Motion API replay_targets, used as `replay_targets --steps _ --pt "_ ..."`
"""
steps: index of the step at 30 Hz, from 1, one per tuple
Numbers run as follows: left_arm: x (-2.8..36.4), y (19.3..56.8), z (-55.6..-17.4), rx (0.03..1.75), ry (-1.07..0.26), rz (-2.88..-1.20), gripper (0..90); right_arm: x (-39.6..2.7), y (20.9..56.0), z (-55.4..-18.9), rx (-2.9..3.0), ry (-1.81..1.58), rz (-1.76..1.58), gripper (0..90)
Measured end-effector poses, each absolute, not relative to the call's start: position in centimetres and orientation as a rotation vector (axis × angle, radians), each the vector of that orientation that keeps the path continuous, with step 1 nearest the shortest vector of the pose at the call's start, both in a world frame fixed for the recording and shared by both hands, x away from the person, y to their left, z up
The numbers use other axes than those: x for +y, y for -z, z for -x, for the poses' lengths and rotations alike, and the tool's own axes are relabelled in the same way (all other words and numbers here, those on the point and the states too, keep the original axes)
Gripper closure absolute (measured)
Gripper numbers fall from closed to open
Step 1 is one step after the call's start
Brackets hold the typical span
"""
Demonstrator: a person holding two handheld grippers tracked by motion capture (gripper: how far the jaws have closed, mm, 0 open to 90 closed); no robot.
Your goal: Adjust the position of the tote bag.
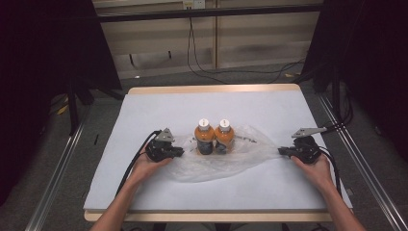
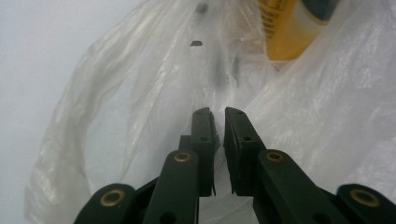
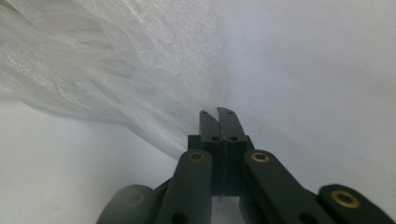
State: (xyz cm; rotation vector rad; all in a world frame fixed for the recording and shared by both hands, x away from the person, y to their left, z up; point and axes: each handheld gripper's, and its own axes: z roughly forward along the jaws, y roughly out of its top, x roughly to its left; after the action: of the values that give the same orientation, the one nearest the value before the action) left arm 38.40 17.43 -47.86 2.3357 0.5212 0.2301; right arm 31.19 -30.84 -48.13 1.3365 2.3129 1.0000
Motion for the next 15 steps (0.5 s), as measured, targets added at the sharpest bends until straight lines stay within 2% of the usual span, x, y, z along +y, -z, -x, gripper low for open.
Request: replay_targets --steps 6,7,8,10,11,15 --pt "17.5 47.8 -38.3 0.554 -0.172 -2.296 83.2 -30.7 48.1 -31.0 2.303 -1.045 -1.285 90.0" --pt "17.4 47.5 -38.0 0.541 -0.163 -2.294 81.5 -30.8 47.3 -30.8 2.265 -1.170 -1.264 82.3" --pt "17.4 47.5 -38.0 0.541 -0.163 -2.294 80.3 -30.8 47.3 -30.8 2.265 -1.170 -1.264 82.3" --pt "17.2 47.2 -37.7 0.521 -0.164 -2.276 78.7 -30.7 45.9 -30.1 2.216 -1.275 -1.236 73.4" --pt "17.1 47.0 -37.5 0.515 -0.166 -2.276 78.7 -30.7 45.9 -30.1 2.216 -1.275 -1.236 73.4" --pt "17.1 45.9 -36.9 0.492 -0.181 -2.237 75.5 -29.8 44.0 -29.1 2.202 -1.311 -1.164 59.7"
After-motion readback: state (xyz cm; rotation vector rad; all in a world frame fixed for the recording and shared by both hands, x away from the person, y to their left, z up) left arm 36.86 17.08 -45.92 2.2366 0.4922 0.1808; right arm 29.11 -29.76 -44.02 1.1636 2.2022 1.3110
